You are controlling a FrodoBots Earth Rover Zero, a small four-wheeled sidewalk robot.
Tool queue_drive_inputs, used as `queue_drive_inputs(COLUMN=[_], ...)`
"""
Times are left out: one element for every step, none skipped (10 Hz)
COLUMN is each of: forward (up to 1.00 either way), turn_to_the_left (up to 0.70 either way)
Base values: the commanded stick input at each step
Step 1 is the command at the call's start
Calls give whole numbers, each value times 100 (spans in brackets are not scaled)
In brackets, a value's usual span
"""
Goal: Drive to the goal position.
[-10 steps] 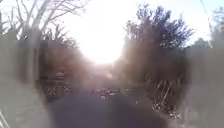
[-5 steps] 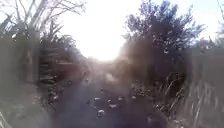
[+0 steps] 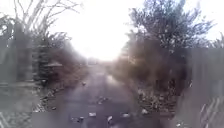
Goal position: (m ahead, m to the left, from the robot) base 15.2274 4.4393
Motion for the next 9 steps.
queue_drive_inputs(forward=[100, 100, 100, 100, 100, 100, 100, 100, 100], turn_to_the_left=[0, 0, 0, 0, 0, 0, 0, 0, 0])
